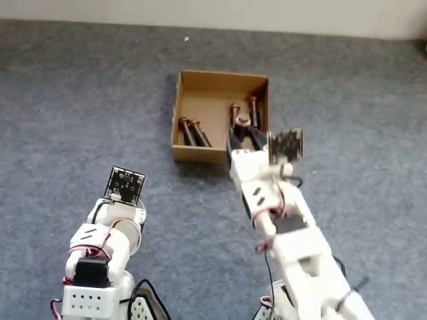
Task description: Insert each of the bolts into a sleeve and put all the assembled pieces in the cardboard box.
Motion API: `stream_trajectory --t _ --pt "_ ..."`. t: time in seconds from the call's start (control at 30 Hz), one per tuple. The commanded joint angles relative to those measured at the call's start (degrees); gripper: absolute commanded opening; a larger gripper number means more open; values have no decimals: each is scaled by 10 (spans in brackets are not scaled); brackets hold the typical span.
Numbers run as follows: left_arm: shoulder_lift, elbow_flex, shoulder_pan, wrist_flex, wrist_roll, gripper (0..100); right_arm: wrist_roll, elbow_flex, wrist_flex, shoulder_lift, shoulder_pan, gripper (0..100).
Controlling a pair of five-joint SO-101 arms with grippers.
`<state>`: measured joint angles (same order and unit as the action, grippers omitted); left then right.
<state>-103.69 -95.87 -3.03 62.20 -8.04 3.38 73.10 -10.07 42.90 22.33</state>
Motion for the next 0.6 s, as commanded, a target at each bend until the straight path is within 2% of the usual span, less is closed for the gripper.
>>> stream_trajectory --t 0.0,0.23,0.33,0.43,0.57 --pt "-3 -13 -4 -5 -4 77 81 -110 -84 -165 -37 5" --pt "-3 -13 -4 -5 -4 77 103 -193 -90 -329 -56 13" --pt "-3 -13 -4 -5 -4 77 104 -201 -85 -353 -55 81" --pt "-3 -13 -4 -5 -4 77 105 -204 -26 -354 -52 167" --pt "-3 -13 -4 -5 -4 77 105 -232 33 -353 -51 176"
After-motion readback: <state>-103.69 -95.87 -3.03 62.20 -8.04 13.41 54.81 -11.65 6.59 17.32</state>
